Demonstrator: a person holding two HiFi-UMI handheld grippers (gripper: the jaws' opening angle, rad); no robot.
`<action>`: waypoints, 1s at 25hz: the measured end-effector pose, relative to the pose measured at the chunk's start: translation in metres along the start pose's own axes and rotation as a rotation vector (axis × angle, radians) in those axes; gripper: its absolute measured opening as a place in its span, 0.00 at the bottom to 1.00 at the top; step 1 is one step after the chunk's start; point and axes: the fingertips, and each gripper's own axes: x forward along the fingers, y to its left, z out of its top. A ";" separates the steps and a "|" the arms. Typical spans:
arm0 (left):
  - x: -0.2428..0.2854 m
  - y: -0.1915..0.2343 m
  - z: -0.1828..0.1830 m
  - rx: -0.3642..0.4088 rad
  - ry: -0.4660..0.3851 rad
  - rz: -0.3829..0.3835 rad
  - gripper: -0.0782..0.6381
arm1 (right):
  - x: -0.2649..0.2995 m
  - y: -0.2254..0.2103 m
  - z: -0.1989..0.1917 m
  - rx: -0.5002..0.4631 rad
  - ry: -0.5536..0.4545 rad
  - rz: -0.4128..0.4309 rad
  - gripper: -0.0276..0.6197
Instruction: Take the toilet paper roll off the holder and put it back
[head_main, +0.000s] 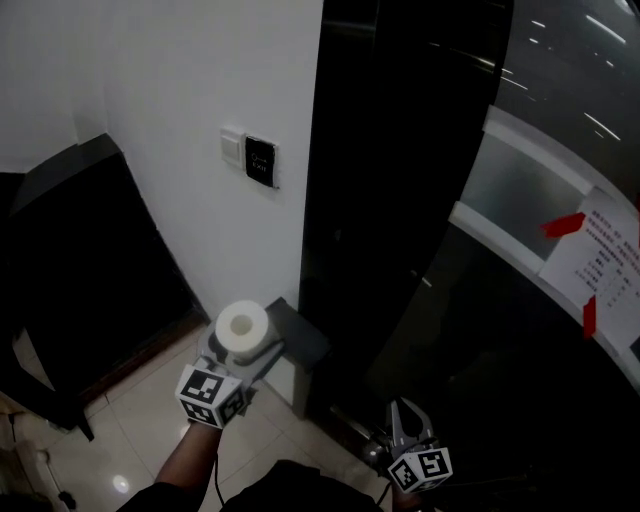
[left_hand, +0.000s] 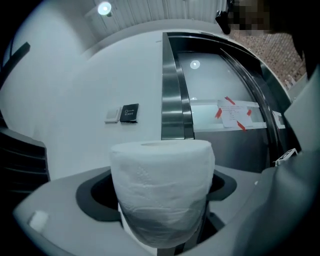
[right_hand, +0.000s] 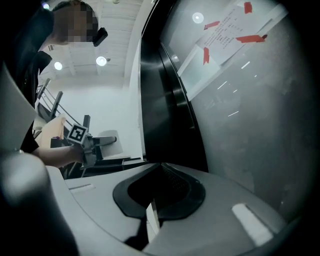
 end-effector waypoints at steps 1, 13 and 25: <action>-0.006 0.002 0.000 -0.002 -0.003 0.006 0.78 | 0.002 0.003 -0.001 0.000 0.001 0.009 0.06; -0.059 0.026 -0.025 -0.006 0.041 0.076 0.78 | 0.025 0.035 -0.010 0.004 0.023 0.081 0.06; -0.085 0.037 -0.025 -0.034 0.041 0.051 0.77 | 0.040 0.071 -0.010 0.008 0.018 0.123 0.06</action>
